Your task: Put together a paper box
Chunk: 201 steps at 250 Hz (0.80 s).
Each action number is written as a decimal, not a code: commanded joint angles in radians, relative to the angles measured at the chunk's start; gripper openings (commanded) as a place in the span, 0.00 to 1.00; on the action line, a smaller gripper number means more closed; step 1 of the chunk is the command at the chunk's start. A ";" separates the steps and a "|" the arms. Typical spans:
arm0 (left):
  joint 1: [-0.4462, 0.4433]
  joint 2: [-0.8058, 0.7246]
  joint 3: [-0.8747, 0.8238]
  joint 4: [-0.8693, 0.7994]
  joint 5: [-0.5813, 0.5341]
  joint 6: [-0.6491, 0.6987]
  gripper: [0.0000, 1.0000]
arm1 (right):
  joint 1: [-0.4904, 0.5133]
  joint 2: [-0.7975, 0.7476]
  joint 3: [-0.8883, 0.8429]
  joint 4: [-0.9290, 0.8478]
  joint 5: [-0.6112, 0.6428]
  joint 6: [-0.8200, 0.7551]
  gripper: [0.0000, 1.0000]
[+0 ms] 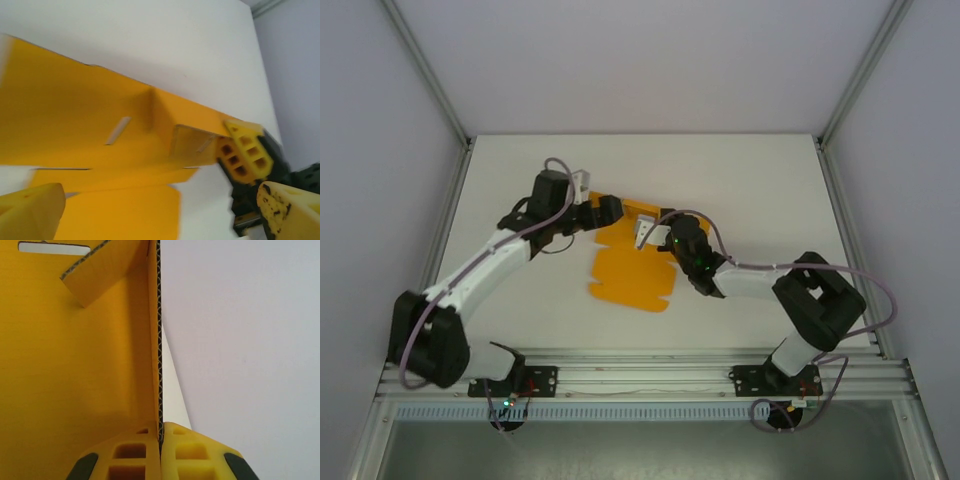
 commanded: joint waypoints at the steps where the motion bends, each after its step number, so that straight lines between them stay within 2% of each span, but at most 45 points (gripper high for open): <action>1: 0.063 -0.078 -0.094 -0.086 -0.158 0.058 1.00 | -0.002 -0.047 0.012 -0.041 0.025 0.062 0.00; 11: 0.092 -0.098 -0.134 -0.072 -0.156 0.053 1.00 | -0.008 -0.069 0.028 -0.101 -0.002 0.096 0.00; 29: 0.140 -0.106 -0.185 -0.058 -0.156 0.047 1.00 | -0.029 -0.117 0.116 -0.397 -0.098 0.174 0.00; 38: 0.155 -0.101 -0.202 -0.047 -0.154 0.052 1.00 | -0.041 -0.127 0.145 -0.455 -0.129 0.225 0.00; 52: 0.163 -0.088 -0.219 -0.024 -0.164 0.067 1.00 | -0.048 -0.141 0.128 -0.419 -0.146 0.213 0.00; 76: 0.163 -0.041 -0.235 0.037 -0.176 0.070 1.00 | -0.047 -0.139 0.065 -0.238 -0.124 0.139 0.00; 87: 0.166 -0.006 -0.229 0.045 -0.193 0.050 1.00 | -0.046 -0.138 0.075 -0.273 -0.113 0.133 0.00; 107: 0.168 0.056 -0.210 0.069 -0.172 0.044 0.93 | -0.048 -0.144 0.107 -0.353 -0.118 0.163 0.00; 126: 0.170 0.081 -0.217 0.125 -0.151 0.056 0.93 | -0.047 -0.158 0.092 -0.336 -0.138 0.171 0.00; 165: 0.176 0.122 -0.211 0.131 -0.203 0.101 0.94 | -0.048 -0.185 0.082 -0.319 -0.150 0.216 0.00; 201: 0.176 0.186 -0.207 0.205 -0.123 0.149 0.91 | -0.047 -0.207 0.075 -0.317 -0.195 0.263 0.00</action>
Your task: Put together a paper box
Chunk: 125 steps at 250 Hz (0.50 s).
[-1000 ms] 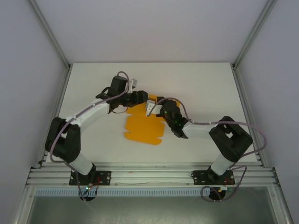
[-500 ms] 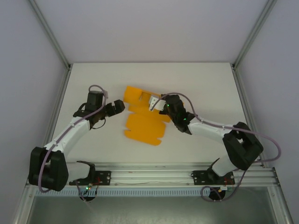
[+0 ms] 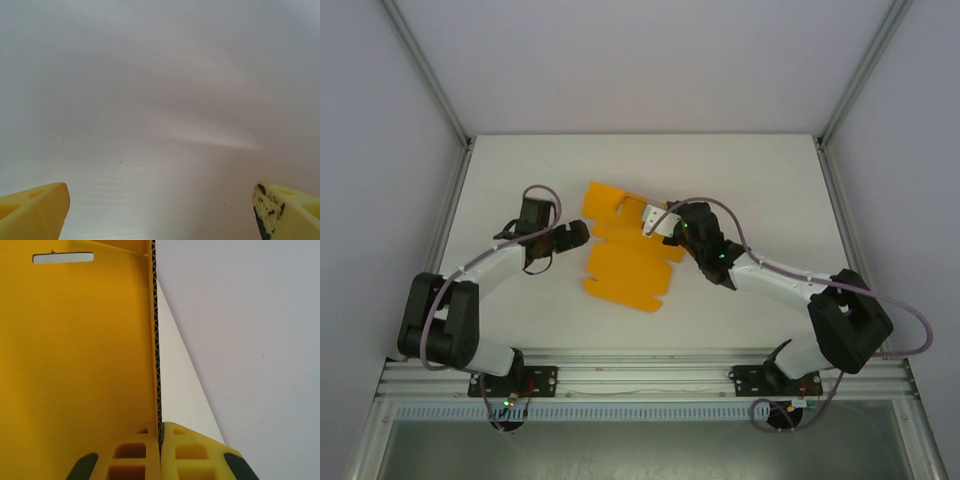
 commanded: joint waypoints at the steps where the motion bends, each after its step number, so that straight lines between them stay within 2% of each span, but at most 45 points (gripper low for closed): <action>1: 0.009 0.045 0.018 0.086 0.042 0.061 0.91 | 0.000 -0.038 -0.014 0.013 -0.042 0.066 0.00; 44: 0.009 0.025 -0.073 0.349 0.291 0.061 0.87 | 0.000 -0.012 -0.005 0.016 0.001 0.049 0.00; 84: 0.009 -0.023 -0.141 0.450 0.357 0.052 0.87 | 0.001 0.019 0.004 0.002 0.008 0.041 0.00; 125: 0.008 -0.039 -0.147 0.477 0.388 0.044 0.86 | 0.009 0.049 0.012 0.009 0.003 0.035 0.00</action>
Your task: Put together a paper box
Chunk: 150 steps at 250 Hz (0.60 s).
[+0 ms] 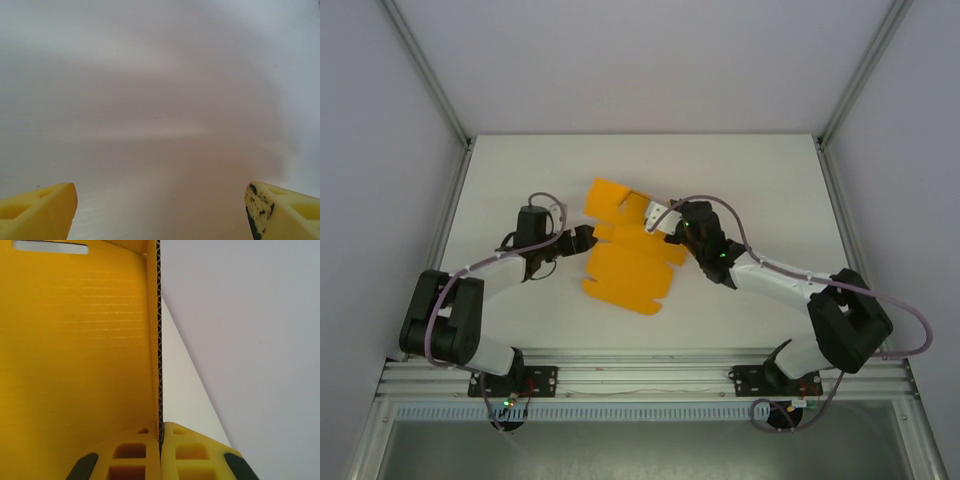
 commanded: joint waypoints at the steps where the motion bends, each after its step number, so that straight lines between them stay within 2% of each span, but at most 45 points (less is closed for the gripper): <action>1: -0.009 -0.038 0.001 0.134 0.101 0.010 0.86 | 0.020 0.033 0.012 0.008 -0.027 0.009 0.00; 43: -0.028 -0.033 0.008 0.171 0.162 0.017 0.84 | 0.039 0.078 0.031 0.018 0.019 -0.028 0.00; 81: -0.068 -0.004 -0.006 0.212 0.202 0.041 0.83 | 0.040 0.082 0.040 0.041 0.012 -0.007 0.00; 125: -0.110 0.063 -0.017 0.309 0.260 0.021 0.74 | 0.039 0.088 0.069 0.043 0.016 0.048 0.00; 150: -0.111 0.057 -0.034 0.295 0.214 0.016 0.73 | 0.039 0.085 0.059 0.064 0.015 0.049 0.00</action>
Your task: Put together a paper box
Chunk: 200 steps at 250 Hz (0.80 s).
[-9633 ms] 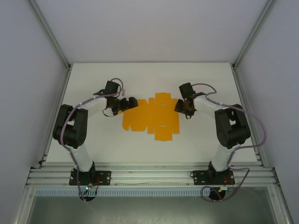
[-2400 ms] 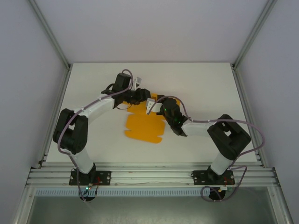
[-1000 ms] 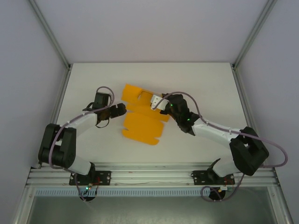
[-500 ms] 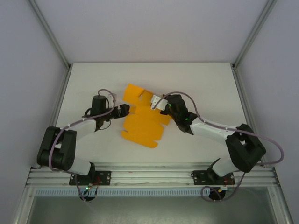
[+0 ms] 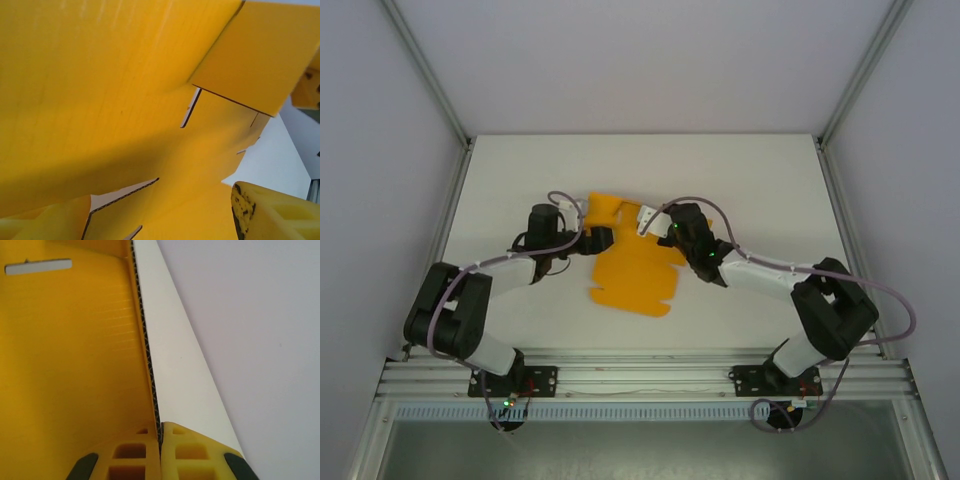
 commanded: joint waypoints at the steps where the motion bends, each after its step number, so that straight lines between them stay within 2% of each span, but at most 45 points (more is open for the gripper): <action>1: -0.018 0.000 -0.030 0.074 0.030 0.002 0.73 | 0.009 0.002 0.027 0.050 -0.014 0.049 0.00; 16: -0.015 -0.032 -0.035 0.036 -0.013 0.025 0.74 | 0.009 -0.001 0.024 0.048 -0.007 0.049 0.00; 43: -0.006 -0.104 -0.030 -0.113 -0.184 0.059 0.76 | 0.009 -0.009 0.017 0.039 0.002 0.048 0.00; 67: 0.053 -0.175 -0.038 -0.226 -0.333 0.046 0.79 | 0.009 -0.017 0.009 0.037 0.001 0.048 0.00; 90: 0.141 -0.219 -0.060 -0.283 -0.375 0.035 0.75 | 0.009 -0.020 0.007 0.036 0.002 0.051 0.00; 110: 0.173 -0.221 -0.059 -0.326 -0.398 0.054 0.75 | 0.008 -0.021 0.004 0.039 0.000 0.054 0.00; 136: 0.177 -0.164 -0.041 -0.302 -0.335 0.058 0.75 | 0.008 -0.021 0.004 0.045 -0.011 0.063 0.00; 176: 0.164 -0.059 -0.003 -0.166 -0.072 0.052 0.70 | 0.008 -0.023 0.011 0.048 -0.021 0.072 0.00; 200: 0.140 -0.044 -0.001 -0.128 -0.053 0.074 0.69 | 0.008 -0.030 0.014 0.046 -0.030 0.080 0.00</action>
